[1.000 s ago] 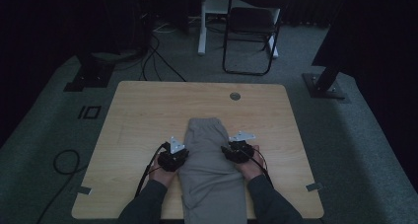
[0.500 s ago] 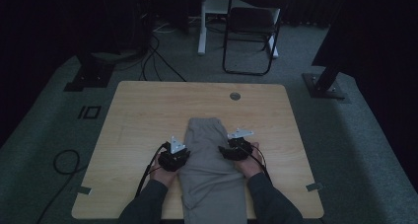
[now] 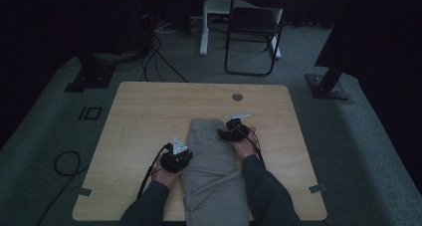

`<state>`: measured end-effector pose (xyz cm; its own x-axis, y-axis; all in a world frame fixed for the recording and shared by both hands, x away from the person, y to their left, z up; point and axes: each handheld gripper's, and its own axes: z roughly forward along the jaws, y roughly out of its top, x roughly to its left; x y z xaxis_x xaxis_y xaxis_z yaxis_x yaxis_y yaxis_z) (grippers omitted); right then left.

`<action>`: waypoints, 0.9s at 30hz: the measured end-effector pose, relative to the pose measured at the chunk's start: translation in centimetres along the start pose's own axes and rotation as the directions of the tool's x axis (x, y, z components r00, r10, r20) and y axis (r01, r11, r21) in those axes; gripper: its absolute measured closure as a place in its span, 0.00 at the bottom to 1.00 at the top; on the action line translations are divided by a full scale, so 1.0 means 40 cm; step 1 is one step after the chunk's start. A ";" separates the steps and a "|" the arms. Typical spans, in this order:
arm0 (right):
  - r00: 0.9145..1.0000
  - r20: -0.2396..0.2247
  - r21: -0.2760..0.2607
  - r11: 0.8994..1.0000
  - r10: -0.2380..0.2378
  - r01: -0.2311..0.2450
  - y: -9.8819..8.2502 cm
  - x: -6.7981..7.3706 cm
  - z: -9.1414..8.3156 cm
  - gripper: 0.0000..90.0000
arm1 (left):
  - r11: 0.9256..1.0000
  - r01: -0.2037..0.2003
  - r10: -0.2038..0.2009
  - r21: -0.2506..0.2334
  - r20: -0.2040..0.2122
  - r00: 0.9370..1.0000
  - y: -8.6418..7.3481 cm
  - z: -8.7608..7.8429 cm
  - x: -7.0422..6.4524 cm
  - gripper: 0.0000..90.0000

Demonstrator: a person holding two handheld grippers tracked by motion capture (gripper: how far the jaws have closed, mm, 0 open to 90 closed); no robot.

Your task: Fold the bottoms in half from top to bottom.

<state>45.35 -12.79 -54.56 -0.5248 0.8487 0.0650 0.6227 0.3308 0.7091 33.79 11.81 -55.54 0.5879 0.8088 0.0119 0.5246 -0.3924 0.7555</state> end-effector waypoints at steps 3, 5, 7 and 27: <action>1.000 0.000 -0.005 1.000 -0.009 0.009 -0.005 0.007 0.009 0.54 | 1.000 -0.001 0.001 -0.001 -0.001 1.000 0.000 0.000 -0.001 0.85; 0.999 0.008 -0.002 0.999 -0.038 0.038 -0.007 0.015 0.009 0.55 | 1.000 0.000 0.000 -0.001 -0.001 1.000 0.000 0.000 -0.001 0.85; 0.999 0.015 -0.003 0.999 -0.051 0.051 -0.008 0.020 0.008 0.60 | 1.000 0.001 -0.001 -0.002 -0.002 1.000 0.000 0.000 -0.001 0.85; 0.999 -0.035 0.018 0.999 -0.029 0.029 -0.005 0.008 0.001 0.97 | 0.997 0.079 -0.080 -0.020 -0.003 0.997 0.064 0.022 0.057 0.63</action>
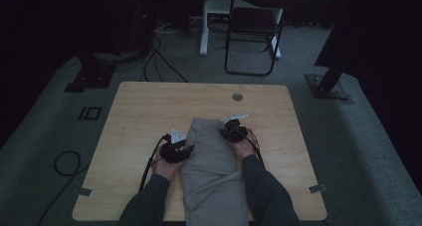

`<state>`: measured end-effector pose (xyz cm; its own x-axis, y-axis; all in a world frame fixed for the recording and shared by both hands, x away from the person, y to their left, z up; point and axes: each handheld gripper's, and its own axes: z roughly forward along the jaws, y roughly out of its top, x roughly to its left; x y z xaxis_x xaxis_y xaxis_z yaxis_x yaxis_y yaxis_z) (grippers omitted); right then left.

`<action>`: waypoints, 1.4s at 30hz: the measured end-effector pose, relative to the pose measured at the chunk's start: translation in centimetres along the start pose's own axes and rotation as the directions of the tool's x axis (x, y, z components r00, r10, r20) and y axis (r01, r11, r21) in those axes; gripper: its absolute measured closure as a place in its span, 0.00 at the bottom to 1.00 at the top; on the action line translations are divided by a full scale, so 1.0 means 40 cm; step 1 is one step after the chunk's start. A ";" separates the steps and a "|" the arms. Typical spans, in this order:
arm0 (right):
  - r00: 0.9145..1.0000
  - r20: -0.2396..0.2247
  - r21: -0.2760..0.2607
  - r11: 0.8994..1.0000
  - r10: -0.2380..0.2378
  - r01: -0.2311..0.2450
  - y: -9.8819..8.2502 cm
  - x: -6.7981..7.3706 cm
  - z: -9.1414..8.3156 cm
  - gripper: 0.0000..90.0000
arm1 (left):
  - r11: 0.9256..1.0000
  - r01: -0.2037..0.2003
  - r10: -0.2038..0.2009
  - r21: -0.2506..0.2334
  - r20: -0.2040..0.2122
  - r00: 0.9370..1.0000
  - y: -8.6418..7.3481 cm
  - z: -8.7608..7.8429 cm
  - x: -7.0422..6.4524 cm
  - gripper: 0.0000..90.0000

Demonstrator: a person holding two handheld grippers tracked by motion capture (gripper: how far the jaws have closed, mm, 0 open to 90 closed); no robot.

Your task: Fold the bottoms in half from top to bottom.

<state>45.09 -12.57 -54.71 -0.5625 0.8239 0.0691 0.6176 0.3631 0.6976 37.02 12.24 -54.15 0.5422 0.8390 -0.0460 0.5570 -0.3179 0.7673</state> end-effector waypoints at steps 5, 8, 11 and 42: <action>1.000 0.003 -0.003 1.000 0.004 -0.004 -0.001 0.001 0.000 0.97 | 0.998 0.055 -0.055 0.013 -0.011 0.998 0.057 0.054 0.042 0.60; 1.000 0.002 -0.004 1.000 0.008 -0.008 -0.002 0.001 0.000 0.97 | 0.996 0.080 -0.080 0.031 0.005 0.997 0.071 0.083 0.051 0.59; 1.000 0.003 -0.005 1.000 0.008 -0.007 -0.002 0.001 0.000 0.97 | 0.992 0.112 -0.113 0.063 0.009 0.994 0.070 0.110 0.054 0.58; 0.998 -0.026 -0.213 0.975 0.056 -0.060 0.125 -0.067 -0.101 0.98 | 0.993 0.035 -0.039 -0.109 -0.038 0.999 0.287 0.042 0.084 0.96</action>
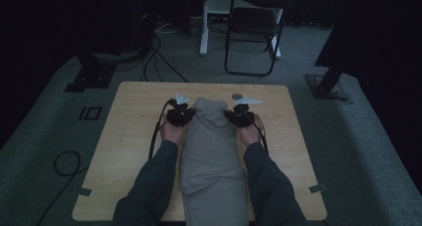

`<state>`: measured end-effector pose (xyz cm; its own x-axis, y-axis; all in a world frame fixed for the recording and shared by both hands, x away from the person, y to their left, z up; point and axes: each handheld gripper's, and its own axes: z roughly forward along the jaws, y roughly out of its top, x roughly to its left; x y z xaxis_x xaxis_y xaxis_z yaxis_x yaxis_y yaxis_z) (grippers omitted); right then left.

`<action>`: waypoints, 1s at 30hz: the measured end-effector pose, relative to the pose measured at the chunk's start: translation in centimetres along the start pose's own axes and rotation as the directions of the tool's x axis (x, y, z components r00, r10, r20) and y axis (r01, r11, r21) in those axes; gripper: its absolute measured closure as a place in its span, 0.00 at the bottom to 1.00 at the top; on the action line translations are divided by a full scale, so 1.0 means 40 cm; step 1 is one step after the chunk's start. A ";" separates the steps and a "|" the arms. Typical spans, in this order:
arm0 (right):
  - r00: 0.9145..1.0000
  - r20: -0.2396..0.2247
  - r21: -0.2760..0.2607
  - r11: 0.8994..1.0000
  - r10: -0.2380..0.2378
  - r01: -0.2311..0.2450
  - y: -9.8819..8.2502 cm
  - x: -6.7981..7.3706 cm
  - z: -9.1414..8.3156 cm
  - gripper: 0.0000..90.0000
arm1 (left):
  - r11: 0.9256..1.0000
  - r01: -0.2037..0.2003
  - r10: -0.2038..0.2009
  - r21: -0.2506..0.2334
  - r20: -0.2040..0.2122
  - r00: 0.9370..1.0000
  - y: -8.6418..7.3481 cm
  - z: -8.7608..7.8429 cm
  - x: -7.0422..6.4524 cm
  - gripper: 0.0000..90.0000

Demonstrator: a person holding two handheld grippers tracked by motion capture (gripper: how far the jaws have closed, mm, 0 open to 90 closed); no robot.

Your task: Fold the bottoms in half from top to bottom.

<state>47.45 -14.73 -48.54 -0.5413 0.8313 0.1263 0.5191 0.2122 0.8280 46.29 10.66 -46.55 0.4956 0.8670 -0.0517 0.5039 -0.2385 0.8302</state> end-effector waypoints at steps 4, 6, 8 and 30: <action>1.000 0.010 -0.067 0.998 0.001 0.000 0.050 -0.003 -0.035 0.98 | 0.998 -0.011 0.011 -0.055 -0.002 1.000 0.057 -0.030 -0.001 0.96; 1.000 0.007 -0.101 0.995 -0.008 0.009 0.080 -0.001 -0.056 0.97 | 0.997 -0.010 0.010 -0.073 -0.001 1.000 0.067 -0.040 0.001 0.96; 0.999 0.012 -0.103 0.994 -0.030 0.031 0.089 0.003 -0.063 0.97 | 0.998 -0.015 0.015 -0.066 -0.002 1.000 0.069 -0.043 0.002 0.96; 0.994 -0.063 -0.019 0.996 -0.092 0.090 -0.066 0.054 -0.139 0.97 | 0.994 -0.108 0.108 -0.001 0.100 0.989 -0.094 -0.148 -0.089 0.96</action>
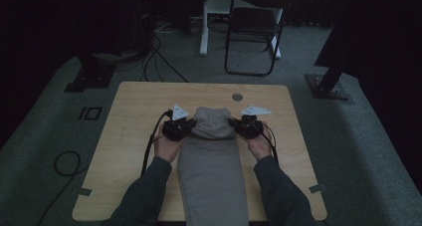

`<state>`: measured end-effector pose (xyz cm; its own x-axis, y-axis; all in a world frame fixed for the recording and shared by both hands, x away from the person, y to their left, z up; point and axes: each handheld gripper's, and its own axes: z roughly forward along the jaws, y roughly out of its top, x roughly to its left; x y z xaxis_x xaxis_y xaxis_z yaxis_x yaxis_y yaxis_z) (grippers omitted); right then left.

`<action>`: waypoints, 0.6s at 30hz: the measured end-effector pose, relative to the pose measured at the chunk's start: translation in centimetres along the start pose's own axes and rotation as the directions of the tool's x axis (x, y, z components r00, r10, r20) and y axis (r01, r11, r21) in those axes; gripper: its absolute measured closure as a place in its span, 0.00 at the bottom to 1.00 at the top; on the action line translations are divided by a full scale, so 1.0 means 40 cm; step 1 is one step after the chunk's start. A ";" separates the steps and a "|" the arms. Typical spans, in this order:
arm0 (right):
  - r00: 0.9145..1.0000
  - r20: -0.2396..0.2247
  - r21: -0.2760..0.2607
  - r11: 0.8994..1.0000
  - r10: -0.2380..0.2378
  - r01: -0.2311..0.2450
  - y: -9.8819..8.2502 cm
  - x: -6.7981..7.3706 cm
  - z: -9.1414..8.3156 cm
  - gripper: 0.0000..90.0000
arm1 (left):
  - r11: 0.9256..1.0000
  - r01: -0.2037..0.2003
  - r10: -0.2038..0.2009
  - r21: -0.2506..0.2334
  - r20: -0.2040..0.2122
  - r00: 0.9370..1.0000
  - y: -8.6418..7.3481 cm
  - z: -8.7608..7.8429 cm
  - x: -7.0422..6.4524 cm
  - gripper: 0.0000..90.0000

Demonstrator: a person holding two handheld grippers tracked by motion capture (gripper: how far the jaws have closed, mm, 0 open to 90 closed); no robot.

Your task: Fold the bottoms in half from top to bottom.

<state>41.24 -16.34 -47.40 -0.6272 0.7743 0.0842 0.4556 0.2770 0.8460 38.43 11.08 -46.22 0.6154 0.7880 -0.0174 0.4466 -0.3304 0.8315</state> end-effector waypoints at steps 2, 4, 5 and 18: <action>1.000 -0.010 0.019 1.000 -0.011 0.011 -0.020 0.013 -0.010 0.97 | 1.000 -0.003 0.003 0.012 0.015 1.000 -0.025 -0.016 -0.019 0.95; 0.999 -0.022 0.044 0.999 -0.023 0.024 -0.047 0.031 -0.020 0.97 | 1.000 -0.001 0.000 0.027 0.030 1.000 -0.052 -0.028 -0.035 0.95; 0.999 -0.027 0.056 0.998 -0.029 0.030 -0.060 0.040 -0.023 0.97 | 0.999 0.005 -0.006 0.032 0.038 0.999 -0.067 -0.033 -0.043 0.95; 0.997 -0.070 0.233 0.971 -0.040 0.055 -0.211 0.106 -0.003 0.97 | 0.976 0.014 -0.032 0.218 0.082 0.996 -0.251 0.001 -0.105 0.95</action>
<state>34.66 -15.48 -54.12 -0.6876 0.7208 0.0875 0.5551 0.4442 0.7032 31.38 11.09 -54.51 0.6516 0.7532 -0.0895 0.5859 -0.4248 0.6901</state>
